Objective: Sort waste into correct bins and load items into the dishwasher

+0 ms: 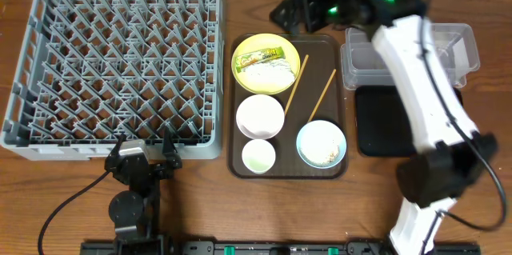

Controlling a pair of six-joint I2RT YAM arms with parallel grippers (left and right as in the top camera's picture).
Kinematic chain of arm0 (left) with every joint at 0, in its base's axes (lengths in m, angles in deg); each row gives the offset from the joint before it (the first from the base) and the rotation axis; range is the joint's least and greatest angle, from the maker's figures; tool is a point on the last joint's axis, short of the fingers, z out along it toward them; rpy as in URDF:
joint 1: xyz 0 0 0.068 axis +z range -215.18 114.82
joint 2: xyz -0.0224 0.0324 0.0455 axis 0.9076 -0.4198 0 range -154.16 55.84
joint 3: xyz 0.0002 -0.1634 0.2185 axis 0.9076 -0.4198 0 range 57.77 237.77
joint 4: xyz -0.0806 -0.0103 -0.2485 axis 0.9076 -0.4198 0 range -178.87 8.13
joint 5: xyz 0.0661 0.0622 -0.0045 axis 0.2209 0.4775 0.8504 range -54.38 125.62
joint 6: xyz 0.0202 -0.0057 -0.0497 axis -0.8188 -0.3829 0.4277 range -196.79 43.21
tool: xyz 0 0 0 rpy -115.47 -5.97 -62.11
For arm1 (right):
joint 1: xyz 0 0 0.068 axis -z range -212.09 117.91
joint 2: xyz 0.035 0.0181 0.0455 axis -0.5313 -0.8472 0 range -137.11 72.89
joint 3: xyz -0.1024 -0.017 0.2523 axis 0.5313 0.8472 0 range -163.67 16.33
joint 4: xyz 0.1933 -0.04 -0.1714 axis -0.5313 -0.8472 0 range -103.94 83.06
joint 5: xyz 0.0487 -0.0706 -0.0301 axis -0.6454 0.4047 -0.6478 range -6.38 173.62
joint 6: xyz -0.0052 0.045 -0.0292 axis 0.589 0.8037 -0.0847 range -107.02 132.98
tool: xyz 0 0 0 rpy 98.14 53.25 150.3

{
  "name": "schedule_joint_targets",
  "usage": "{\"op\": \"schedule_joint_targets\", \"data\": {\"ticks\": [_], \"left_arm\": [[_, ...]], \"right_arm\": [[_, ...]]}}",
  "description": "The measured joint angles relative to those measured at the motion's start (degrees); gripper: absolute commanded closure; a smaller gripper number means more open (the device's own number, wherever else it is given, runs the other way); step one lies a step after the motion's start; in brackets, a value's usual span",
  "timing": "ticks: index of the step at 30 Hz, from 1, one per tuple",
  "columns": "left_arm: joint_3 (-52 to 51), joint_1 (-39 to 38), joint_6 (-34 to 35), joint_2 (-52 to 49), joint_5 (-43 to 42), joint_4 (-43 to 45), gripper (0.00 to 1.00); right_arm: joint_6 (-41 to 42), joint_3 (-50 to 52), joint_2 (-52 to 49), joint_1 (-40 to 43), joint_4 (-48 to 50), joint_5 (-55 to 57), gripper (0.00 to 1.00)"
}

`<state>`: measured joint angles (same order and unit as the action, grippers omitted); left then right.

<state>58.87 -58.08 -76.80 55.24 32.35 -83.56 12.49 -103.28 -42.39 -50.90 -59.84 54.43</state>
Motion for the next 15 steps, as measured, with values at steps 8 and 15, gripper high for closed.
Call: {"op": "schedule_joint_targets", "data": {"ticks": [8,15], "left_arm": [[0.0,0.0,0.0,0.0,0.0,0.0,0.07],[0.0,0.0,0.0,0.02,0.02,0.0,0.07]], "right_arm": [[-1.53,-0.57,-10.58,-5.18,1.99,3.23,0.09],[6.54,-0.61,-13.92,-7.61,1.09,15.72,0.04]]}}
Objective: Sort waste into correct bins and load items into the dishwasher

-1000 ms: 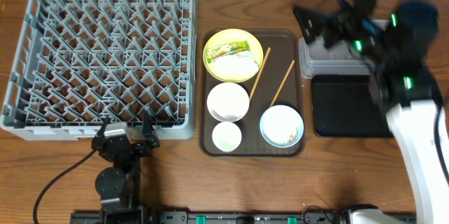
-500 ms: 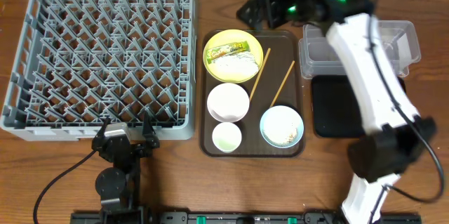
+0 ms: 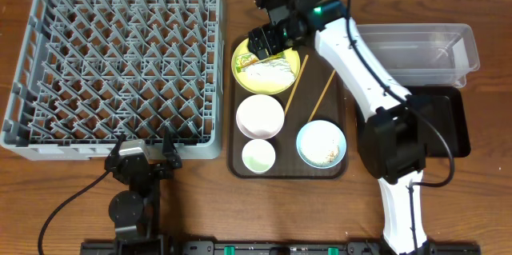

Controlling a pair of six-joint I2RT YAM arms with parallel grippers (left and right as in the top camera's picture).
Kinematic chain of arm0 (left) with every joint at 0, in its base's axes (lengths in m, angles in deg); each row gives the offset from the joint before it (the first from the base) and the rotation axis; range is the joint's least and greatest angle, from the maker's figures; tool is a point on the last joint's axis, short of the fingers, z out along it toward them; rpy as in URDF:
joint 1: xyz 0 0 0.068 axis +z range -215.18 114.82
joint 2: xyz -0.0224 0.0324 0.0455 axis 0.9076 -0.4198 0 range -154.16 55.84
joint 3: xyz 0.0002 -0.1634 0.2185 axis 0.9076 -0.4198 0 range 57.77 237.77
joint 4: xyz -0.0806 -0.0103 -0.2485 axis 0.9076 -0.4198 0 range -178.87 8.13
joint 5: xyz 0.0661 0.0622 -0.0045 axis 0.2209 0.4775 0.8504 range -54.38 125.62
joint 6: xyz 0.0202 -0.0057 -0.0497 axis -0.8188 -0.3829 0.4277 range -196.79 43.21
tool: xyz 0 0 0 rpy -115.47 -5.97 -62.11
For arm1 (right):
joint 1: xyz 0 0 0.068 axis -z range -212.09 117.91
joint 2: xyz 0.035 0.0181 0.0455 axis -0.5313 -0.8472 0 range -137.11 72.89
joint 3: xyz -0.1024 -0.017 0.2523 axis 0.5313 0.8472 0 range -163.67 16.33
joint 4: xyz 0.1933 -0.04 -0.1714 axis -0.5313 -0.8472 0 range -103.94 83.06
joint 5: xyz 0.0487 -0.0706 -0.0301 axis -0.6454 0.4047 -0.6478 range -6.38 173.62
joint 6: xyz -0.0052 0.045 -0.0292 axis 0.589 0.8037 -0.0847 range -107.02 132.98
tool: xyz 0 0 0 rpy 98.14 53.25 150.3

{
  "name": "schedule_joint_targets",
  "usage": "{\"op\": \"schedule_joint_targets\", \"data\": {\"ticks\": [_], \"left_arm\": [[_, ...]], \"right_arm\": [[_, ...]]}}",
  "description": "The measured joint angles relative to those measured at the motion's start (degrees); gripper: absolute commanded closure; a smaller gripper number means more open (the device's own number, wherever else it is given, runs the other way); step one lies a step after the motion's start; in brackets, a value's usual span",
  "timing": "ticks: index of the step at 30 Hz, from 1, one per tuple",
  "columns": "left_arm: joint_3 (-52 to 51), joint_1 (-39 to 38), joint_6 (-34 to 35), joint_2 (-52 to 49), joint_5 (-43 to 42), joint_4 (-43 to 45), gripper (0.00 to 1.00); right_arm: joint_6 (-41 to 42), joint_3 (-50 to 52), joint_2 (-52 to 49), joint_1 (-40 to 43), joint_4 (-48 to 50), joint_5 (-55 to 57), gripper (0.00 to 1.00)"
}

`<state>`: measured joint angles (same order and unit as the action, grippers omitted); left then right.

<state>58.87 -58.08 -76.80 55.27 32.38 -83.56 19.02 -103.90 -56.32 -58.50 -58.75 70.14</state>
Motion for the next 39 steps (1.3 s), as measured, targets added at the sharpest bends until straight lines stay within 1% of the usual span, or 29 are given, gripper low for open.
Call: {"op": "schedule_joint_targets", "data": {"ticks": [4,8,12,15,20,22,25,29,33,34,39], "left_arm": [[0.0,0.0,0.0,-0.02,0.0,0.0,0.07],[0.0,0.0,0.0,-0.02,0.0,0.0,0.07],[0.0,0.0,0.0,-0.02,0.0,0.0,0.07],[0.0,0.0,0.0,-0.02,0.0,0.0,0.07],[0.0,0.0,0.0,-0.02,0.0,0.0,0.07],[0.0,0.0,0.0,-0.02,0.0,0.0,0.07],[0.0,0.0,0.0,-0.02,0.0,0.0,0.07],[0.0,0.0,0.0,-0.02,0.0,0.0,0.07],[0.0,0.0,0.0,-0.02,0.0,0.0,0.07],[0.0,0.0,0.0,-0.02,0.0,0.0,0.07],[0.0,0.0,0.0,-0.02,0.0,0.0,0.07]], "right_arm": [[13.68,-0.04,-1.11,-1.92,-3.13,15.47,0.05],[23.52,-0.04,-2.91,-3.63,-0.61,21.77,0.06],[30.53,-0.04,-5.6,-5.53,1.22,22.77,0.06],[34.03,-0.04,-8.28,-6.75,2.19,22.18,0.07],[36.52,-0.04,-10.82,-7.3,2.4,21.38,0.1],[37.0,-0.04,-10.91,-7.3,2.36,21.22,0.14],[37.53,-0.04,-10.93,-7.26,2.12,21.16,0.25],[37.0,-0.04,-11.78,-7.26,0.74,20.98,0.57],[35.45,-0.22,-12.68,-7.23,-0.39,21.88,0.93],[34.6,-0.35,-12.72,-7.19,-0.26,21.9,0.99],[30.84,-0.59,-12.83,-7.15,-0.09,22.03,0.99]]}}
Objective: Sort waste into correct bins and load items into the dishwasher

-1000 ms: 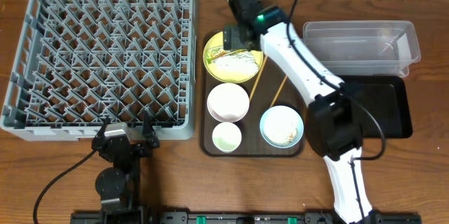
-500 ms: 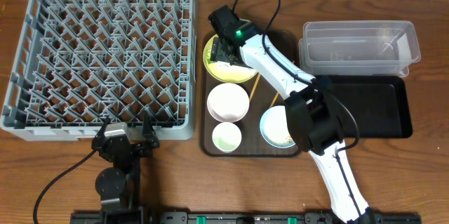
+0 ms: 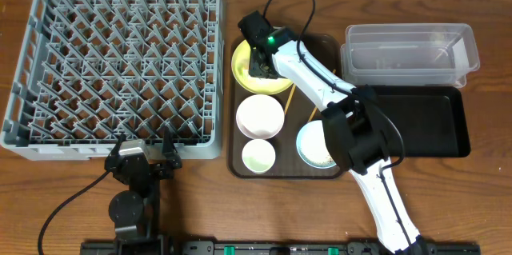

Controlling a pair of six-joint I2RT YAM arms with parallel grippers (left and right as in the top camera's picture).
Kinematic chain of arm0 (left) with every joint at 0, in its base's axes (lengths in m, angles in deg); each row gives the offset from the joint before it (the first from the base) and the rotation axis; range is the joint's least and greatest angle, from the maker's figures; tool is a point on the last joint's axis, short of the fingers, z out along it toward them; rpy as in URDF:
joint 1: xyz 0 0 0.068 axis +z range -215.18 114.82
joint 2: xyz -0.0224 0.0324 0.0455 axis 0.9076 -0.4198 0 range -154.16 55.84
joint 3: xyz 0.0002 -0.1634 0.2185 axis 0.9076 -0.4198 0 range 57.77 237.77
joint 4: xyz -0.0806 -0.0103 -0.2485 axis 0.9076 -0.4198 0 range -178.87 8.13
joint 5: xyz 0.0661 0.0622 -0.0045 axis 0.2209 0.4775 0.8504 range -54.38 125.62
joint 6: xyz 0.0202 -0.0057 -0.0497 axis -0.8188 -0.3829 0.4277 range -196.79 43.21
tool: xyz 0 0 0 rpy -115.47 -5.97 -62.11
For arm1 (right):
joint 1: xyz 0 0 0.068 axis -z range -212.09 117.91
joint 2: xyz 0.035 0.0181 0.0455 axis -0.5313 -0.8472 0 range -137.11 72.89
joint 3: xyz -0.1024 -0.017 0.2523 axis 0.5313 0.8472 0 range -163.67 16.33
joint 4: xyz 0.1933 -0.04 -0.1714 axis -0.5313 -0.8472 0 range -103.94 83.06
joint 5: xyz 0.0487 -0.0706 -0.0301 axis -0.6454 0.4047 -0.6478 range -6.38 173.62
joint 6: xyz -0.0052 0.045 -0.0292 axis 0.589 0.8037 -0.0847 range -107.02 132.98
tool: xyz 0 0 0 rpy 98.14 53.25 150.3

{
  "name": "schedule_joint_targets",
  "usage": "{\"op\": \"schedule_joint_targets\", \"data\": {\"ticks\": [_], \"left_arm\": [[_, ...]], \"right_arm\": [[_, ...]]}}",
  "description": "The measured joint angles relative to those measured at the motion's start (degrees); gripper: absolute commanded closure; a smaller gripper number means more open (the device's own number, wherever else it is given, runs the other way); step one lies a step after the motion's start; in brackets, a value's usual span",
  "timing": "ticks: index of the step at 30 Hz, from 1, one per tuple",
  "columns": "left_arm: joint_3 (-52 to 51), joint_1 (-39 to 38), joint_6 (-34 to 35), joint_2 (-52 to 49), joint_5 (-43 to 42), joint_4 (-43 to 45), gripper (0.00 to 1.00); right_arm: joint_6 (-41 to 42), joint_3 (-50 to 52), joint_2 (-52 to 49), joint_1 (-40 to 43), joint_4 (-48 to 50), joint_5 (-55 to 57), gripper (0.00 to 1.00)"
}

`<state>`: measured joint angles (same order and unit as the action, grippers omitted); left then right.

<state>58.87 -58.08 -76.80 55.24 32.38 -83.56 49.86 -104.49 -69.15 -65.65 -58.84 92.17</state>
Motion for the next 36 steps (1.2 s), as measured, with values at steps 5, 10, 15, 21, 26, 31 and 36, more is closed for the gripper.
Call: {"op": "schedule_joint_targets", "data": {"ticks": [5,10,15,21,26,31,36], "left_arm": [[0.0,0.0,0.0,0.02,-0.02,0.0,0.07],[0.0,0.0,0.0,0.02,0.0,0.0,0.07],[0.0,0.0,0.0,0.02,0.0,0.0,0.07],[0.0,0.0,0.0,0.0,-0.02,0.0,0.07],[0.0,0.0,0.0,0.02,0.0,0.0,0.07],[0.0,0.0,0.0,0.0,0.0,0.0,0.07],[0.0,0.0,0.0,0.02,0.0,0.0,0.07]], "right_arm": [[-6.14,-2.19,0.02,1.03,-3.13,-0.63,0.99],[-10.86,-4.28,2.93,3.52,-7.08,-1.16,0.99],[-13.25,-4.9,12.59,7.65,-12.0,-1.27,0.99],[-15.85,-6.93,22.77,16.79,-14.43,-0.76,0.99],[-18.32,-5.99,22.34,25.05,-16.55,0.07,0.99],[-19.17,0.2,20.17,29.27,-13.86,0.13,0.98],[-21.55,7.87,19.08,30.34,-10.97,0.17,0.25]]}}
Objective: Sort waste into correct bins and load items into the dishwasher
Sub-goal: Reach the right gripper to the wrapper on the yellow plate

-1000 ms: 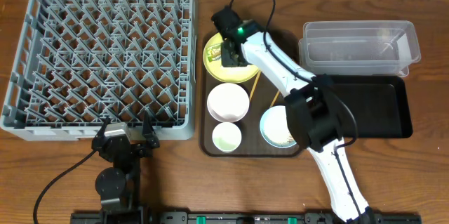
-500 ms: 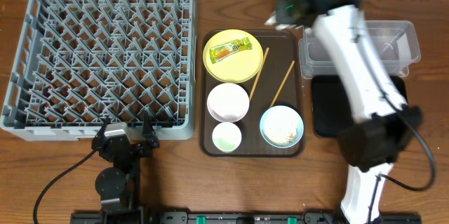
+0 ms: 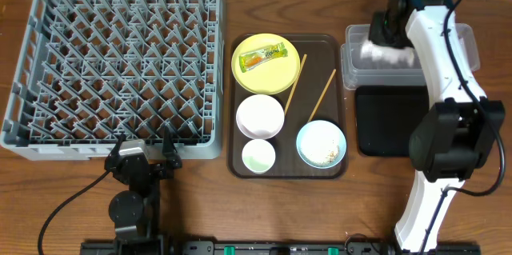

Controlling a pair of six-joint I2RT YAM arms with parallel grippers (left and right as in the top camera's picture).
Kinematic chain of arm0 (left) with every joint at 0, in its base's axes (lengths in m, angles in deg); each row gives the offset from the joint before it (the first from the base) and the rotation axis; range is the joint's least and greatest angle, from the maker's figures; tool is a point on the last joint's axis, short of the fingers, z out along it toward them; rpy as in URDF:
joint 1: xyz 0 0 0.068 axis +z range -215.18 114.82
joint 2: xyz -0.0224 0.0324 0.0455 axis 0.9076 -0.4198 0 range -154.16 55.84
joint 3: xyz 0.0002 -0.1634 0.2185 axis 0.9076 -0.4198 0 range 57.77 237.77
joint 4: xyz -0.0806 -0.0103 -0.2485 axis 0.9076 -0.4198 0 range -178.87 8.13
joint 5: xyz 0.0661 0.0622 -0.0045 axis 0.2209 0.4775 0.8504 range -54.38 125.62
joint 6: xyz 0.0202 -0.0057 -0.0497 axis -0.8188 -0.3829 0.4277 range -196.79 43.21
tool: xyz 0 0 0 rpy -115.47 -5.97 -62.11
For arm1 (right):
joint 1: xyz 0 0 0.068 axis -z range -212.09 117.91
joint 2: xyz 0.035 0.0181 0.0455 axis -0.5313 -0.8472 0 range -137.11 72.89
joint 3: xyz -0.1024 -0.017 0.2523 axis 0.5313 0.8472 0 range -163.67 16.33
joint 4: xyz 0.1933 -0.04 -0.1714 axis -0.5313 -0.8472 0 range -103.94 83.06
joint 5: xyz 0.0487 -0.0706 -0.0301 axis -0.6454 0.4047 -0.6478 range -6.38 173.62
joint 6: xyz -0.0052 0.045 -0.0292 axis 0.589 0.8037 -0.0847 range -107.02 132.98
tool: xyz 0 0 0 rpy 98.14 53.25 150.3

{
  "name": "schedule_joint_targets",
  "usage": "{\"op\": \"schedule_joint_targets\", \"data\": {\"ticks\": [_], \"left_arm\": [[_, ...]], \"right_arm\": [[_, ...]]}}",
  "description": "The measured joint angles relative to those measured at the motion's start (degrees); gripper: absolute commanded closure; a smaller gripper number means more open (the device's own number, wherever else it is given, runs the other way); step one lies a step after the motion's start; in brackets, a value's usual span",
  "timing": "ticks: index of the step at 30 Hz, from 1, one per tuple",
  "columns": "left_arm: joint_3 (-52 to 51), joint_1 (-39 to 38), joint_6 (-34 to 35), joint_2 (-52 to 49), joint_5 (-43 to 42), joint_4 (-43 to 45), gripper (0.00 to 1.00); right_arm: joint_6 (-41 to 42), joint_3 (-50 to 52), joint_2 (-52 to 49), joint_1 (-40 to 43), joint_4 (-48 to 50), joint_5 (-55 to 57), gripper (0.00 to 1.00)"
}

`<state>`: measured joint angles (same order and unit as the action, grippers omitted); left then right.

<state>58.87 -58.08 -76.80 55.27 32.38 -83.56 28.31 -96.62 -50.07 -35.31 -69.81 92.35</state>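
My right gripper hangs over the left end of the clear plastic bin, shut on a crumpled white paper. On the brown tray a yellow plate holds a green and orange snack wrapper. In front of the plate stand a white bowl, a small pale green cup and a light blue bowl with crumbs. Two wooden chopsticks lie across the tray. My left gripper rests at the front edge of the grey dish rack; its fingers are too small to read.
A black tray lies in front of the clear bin, partly under my right arm. The dish rack fills the left half of the table, and the left arm's cable trails toward the front edge.
My right gripper was down on the yellow plate; now it is over the clear bin with the white paper in it. The plate holds only the wrapper. The left arm is unmoved.
My right gripper first hung behind the brown tray, then over the far edge of the yellow plate with white paper and a wrapper on it, then down on that plate. Now the paper is off the plate and at the clear bin.
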Motion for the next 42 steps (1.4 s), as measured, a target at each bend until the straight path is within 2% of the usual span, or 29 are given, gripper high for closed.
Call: {"op": "schedule_joint_targets", "data": {"ticks": [3,8,10,12,13,18,22,24,29,37,42], "left_arm": [[0.0,0.0,0.0,0.0,-0.02,0.0,0.07],[0.0,0.0,0.0,0.0,0.0,0.0,0.07],[0.0,0.0,0.0,-0.02,0.0,0.0,0.07],[0.0,0.0,0.0,0.0,0.0,0.0,0.07],[0.0,0.0,0.0,-0.02,0.0,0.0,0.07],[0.0,0.0,0.0,0.0,0.0,0.0,0.07],[0.0,0.0,0.0,-0.02,0.0,0.0,0.07],[0.0,0.0,0.0,0.0,0.0,0.0,0.07],[0.0,-0.02,0.0,-0.02,0.0,0.0,0.07],[0.0,0.0,0.0,-0.02,0.0,0.0,0.07],[0.0,0.0,0.0,-0.02,0.0,0.0,0.07]], "right_arm": [[-2.69,1.79,-0.04,-0.09,1.27,-0.39,0.16],[-5.86,-2.89,-0.22,-0.57,1.11,-5.27,0.18],[-6.01,-7.72,-0.22,-1.68,1.55,-8.11,0.23],[-5.29,-11.28,-0.09,-3.43,3.78,-10.05,0.36],[-4.26,-12.41,0.11,-4.79,5.16,-10.84,0.4],[6.36,-10.34,0.33,-15.3,14.43,-13.4,0.38],[12.96,-6.64,-1.4,-21.64,19.26,-12.55,0.34],[15.69,-6.23,-3.58,-24.0,20.13,-11.47,0.27],[22.03,-5.81,-9.09,-26.86,22.86,-8.22,0.15],[32.17,-5.6,-16.48,-29.75,27.78,-2.12,0.16],[35.06,-5.55,-18.78,-29.97,28.37,-0.9,0.17]]}}
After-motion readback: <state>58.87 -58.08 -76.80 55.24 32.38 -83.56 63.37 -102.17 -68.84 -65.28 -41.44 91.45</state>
